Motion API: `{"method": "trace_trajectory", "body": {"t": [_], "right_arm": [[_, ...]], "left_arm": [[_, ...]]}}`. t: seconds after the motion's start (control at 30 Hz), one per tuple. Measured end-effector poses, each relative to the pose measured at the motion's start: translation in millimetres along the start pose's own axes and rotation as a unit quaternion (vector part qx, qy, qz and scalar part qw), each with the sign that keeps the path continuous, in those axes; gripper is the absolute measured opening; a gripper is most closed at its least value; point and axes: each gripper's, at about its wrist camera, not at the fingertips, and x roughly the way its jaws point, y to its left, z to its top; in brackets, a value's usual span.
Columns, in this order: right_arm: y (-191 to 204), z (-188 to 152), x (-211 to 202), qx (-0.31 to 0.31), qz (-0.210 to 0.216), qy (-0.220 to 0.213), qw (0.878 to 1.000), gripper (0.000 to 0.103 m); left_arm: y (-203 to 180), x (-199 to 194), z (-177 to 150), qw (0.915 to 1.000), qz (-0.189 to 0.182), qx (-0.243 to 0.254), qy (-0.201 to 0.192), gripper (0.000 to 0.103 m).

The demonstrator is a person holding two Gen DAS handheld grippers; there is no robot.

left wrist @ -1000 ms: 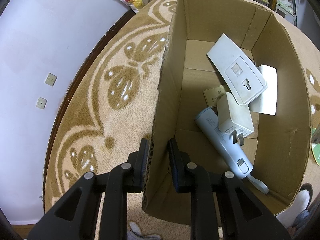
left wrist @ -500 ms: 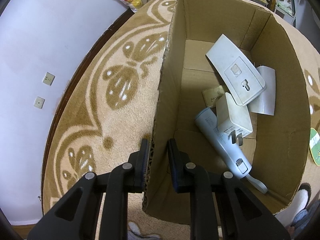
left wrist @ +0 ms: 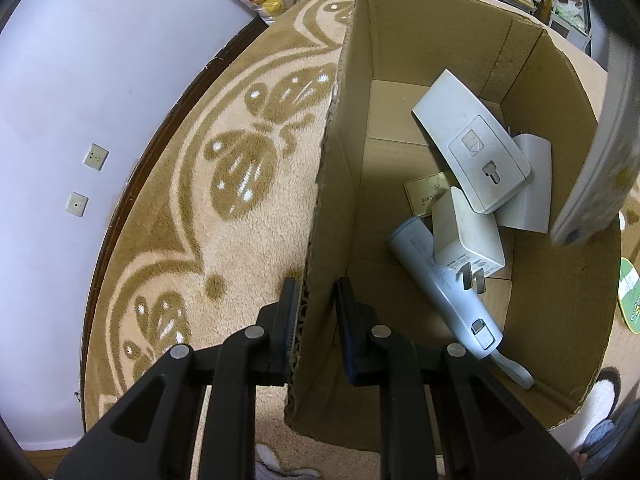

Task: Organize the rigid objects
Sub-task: 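Carry the white remote over the box with the right tool, then open the right tool to drop the remote into the box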

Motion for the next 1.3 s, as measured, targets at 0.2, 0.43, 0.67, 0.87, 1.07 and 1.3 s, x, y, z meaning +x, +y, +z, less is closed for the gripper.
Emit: {"method": "trace_trajectory", "body": {"t": [0.2, 0.43, 0.67, 0.87, 1.07, 1.3], "right_arm": [[-13, -13, 18, 0.011, 0.016, 0.019, 1.0, 0.044], [-14, -28, 31, -0.013, 0.01, 0.025, 1.0, 0.044], [-7, -35, 30, -0.022, -0.004, 0.009, 1.0, 0.044], [-3, -37, 32, -0.027, -0.009, 0.002, 1.0, 0.044], [-3, -36, 35, -0.026, -0.01, -0.001, 1.0, 0.044], [5, -33, 32, -0.05, -0.013, -0.007, 0.999, 0.052]], "left_arm": [[2, 1, 1, 1.0, -0.002, -0.003, 0.001, 0.018], [2, 1, 0, 1.0, -0.002, -0.002, 0.001, 0.02], [1, 1, 0, 1.0, 0.0, -0.001, 0.002, 0.02], [1, 1, 0, 1.0, -0.001, -0.001, 0.002, 0.02], [-1, 1, 0, 1.0, 0.002, 0.002, 0.002, 0.018], [0, 1, 1, 1.0, 0.002, -0.002, 0.004, 0.019]]}}
